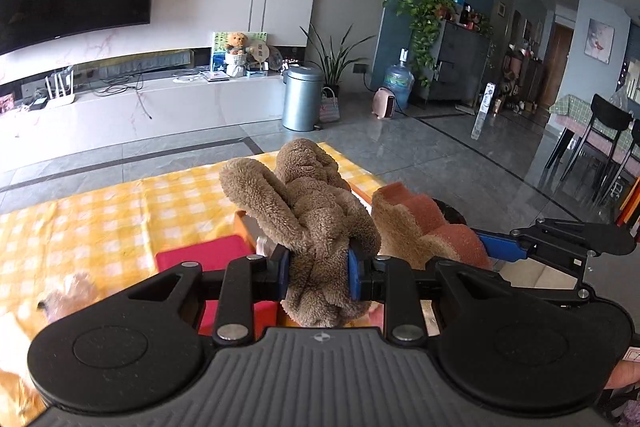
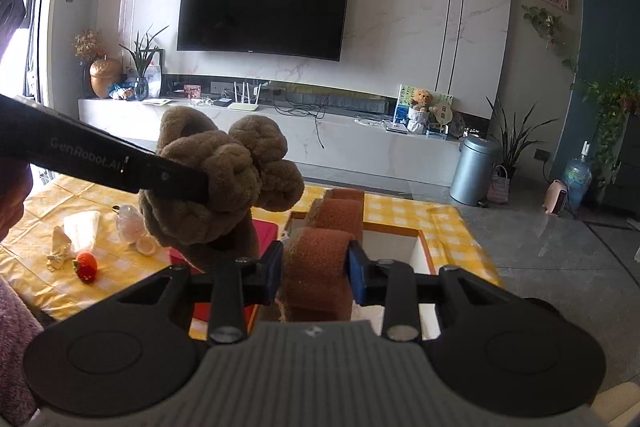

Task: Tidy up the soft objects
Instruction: 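Lift and carry the plush toy and sponge over the orange box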

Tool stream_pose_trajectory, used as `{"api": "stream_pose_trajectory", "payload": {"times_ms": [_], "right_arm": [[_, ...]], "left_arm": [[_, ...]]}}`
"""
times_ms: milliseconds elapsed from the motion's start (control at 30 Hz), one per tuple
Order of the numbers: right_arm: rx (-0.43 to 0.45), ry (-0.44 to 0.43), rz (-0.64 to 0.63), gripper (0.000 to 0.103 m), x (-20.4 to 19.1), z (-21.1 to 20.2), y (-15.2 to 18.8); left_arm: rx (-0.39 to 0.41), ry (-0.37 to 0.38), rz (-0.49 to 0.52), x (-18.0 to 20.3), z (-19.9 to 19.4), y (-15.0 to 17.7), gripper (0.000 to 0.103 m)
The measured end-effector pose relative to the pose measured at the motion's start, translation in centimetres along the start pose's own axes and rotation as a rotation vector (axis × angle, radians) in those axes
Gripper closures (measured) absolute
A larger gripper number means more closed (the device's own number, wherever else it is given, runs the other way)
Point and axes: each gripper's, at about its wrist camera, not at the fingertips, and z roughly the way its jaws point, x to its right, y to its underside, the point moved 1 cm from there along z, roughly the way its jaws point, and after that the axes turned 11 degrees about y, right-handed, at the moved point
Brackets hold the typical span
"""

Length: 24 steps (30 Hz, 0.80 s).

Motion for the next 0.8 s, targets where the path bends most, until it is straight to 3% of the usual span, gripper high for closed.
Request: {"api": "stream_pose_trajectory", "payload": {"times_ms": [300, 600, 800], "right_arm": [[-0.104, 0.011, 0.015, 0.070, 3.9, 6.6, 0.0], [-0.170, 0.012, -0.109, 0.069, 3.6, 13.4, 0.8], [-0.212, 0.016, -0.154, 0.069, 3.2, 17.3, 1.8]], "left_arm": [[-0.094, 0.019, 0.041, 0.3, 7.7, -0.7, 0.072], [-0.247, -0.030, 0.119, -0.4, 14.5, 0.7, 0.072], [-0.358, -0.044, 0.103, -1.4, 17.9, 1.3, 0.072]]}}
